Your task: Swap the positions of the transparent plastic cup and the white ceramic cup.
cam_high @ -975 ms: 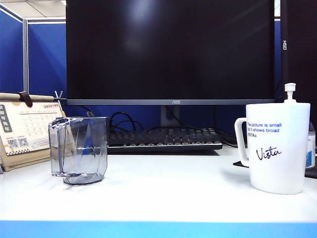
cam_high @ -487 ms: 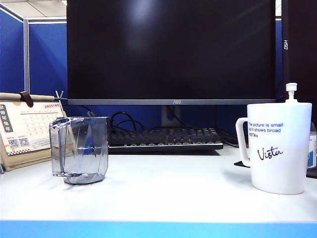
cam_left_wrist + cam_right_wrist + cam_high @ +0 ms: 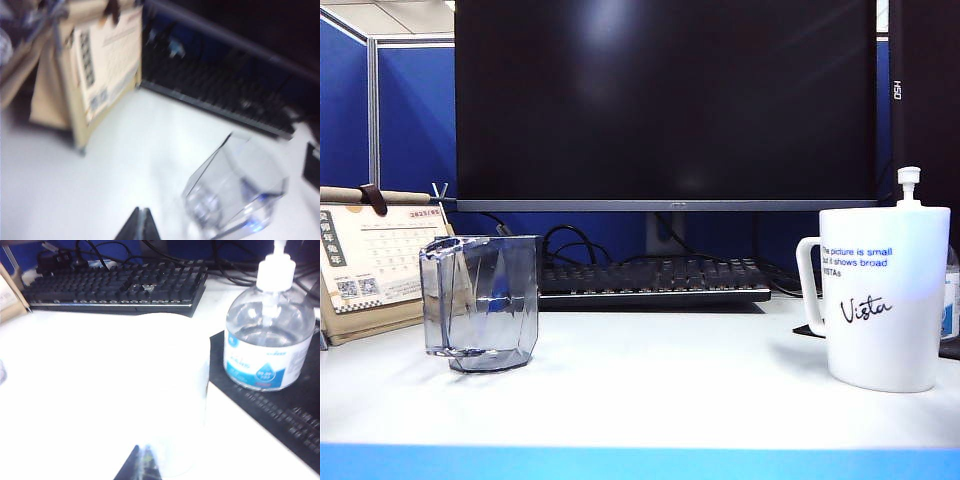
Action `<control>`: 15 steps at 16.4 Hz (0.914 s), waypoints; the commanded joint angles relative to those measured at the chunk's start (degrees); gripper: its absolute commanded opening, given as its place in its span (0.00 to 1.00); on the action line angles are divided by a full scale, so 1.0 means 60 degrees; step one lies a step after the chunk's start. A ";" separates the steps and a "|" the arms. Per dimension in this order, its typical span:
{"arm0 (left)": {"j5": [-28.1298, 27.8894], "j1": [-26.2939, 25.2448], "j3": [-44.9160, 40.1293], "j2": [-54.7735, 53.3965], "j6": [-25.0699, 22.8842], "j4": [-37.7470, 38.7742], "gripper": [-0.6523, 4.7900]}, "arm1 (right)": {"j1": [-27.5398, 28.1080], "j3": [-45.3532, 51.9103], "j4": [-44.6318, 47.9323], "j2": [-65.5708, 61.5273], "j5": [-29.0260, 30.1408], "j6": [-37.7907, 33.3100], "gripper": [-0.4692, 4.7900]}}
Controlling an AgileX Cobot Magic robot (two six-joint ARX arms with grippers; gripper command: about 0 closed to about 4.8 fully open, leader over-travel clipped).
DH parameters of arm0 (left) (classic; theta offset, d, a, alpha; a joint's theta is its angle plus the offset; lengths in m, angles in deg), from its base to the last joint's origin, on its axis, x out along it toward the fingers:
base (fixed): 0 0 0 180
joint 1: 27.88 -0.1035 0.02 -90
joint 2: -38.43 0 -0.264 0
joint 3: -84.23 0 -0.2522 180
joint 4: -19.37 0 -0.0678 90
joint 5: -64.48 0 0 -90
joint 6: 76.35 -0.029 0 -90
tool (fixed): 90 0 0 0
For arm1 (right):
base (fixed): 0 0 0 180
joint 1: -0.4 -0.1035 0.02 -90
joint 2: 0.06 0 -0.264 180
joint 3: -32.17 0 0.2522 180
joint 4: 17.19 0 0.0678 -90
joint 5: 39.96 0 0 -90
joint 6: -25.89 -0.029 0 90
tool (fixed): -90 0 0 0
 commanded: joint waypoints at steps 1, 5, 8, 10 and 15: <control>-0.0022 -0.0007 -0.0477 -0.0011 -0.0044 -0.0091 0.11 | 0.0120 0.0066 0.0091 0.0051 -0.0004 0.1100 0.08; -0.0568 -0.0007 -0.0718 -0.0055 -0.0841 -0.0138 0.11 | 0.0448 0.0066 0.0087 0.0044 -0.0007 0.1949 0.08; -0.0692 -0.0007 -0.0718 -0.0055 -0.1479 -0.0135 0.11 | 0.0831 0.0066 0.0091 0.0040 0.0011 0.1934 0.08; -0.0707 -0.0007 -0.0718 -0.0055 -0.1439 -0.0124 0.11 | 0.0911 0.0066 0.0091 0.0040 0.0229 0.1905 0.08; -0.0605 -0.0007 -0.0714 -0.0055 -0.1042 -0.0117 0.11 | 0.0903 0.0066 0.0091 0.0044 0.0317 0.1348 0.08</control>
